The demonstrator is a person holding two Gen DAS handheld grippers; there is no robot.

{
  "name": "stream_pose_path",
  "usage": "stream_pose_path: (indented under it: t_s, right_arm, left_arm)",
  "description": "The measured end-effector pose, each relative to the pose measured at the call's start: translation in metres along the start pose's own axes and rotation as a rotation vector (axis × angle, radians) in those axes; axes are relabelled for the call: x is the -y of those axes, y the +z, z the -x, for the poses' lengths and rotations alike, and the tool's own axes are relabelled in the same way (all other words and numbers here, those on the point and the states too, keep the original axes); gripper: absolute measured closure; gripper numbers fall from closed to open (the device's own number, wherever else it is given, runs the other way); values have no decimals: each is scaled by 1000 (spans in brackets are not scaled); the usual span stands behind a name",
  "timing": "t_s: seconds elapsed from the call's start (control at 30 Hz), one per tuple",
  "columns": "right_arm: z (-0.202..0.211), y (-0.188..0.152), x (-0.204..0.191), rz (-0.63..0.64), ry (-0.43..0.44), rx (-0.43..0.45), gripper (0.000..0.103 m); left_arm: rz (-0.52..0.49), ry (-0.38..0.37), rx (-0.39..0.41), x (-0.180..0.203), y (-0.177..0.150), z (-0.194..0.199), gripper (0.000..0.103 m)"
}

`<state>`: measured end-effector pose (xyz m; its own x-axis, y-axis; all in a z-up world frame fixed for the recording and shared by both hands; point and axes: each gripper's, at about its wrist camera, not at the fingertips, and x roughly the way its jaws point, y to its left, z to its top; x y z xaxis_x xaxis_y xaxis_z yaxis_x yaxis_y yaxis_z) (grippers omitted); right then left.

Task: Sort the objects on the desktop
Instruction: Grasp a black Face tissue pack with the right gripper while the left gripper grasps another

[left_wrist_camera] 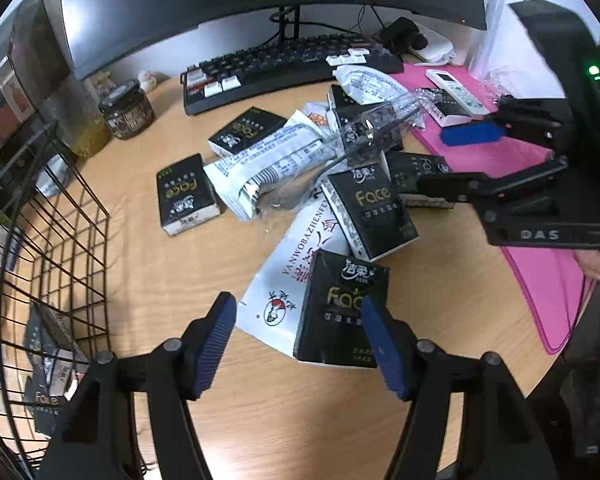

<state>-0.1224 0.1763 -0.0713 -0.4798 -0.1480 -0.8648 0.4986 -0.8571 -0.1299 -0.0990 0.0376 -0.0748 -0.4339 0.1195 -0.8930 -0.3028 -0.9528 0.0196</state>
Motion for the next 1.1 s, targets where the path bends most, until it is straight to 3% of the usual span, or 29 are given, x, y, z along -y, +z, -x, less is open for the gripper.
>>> stream_pose_path:
  t_s: [0.17, 0.27, 0.3, 0.37, 0.4, 0.5, 0.7, 0.8, 0.93, 1.1]
  right_arm:
    - [-19, 7, 6, 13, 83, -17, 38]
    - [-31, 4, 2, 16, 72, -36, 39]
    - [-32, 2, 0, 8, 68, -44, 40]
    - [-28, -2, 1, -32, 98, -44, 56]
    - [-25, -5, 1, -56, 105, -48, 56]
    - [-16, -19, -3, -108, 81, -58, 56]
    - [16, -53, 5, -335, 28, -27, 56]
    - [27, -60, 4, -368, -16, -29, 56]
    - [34, -70, 3, -433, -14, -31, 56]
    - [27, -79, 8, -510, -32, -62, 56]
  left_arm:
    - [-14, -10, -6, 4, 1, -5, 33]
    - [-23, -21, -10, 9, 1, -6, 33]
    - [-24, -20, -11, 9, 1, -6, 33]
    - [-23, -24, -13, 10, -1, -5, 33]
    - [-22, -27, -13, 11, -1, -5, 33]
    - [-30, -34, -6, 14, -1, -1, 33]
    - [-76, -15, -1, 28, -3, -3, 33]
    - [-93, 3, -13, 34, -3, -11, 34]
    - [-99, 2, -44, 36, -2, -20, 50]
    - [-13, 6, -112, 31, -1, -21, 51]
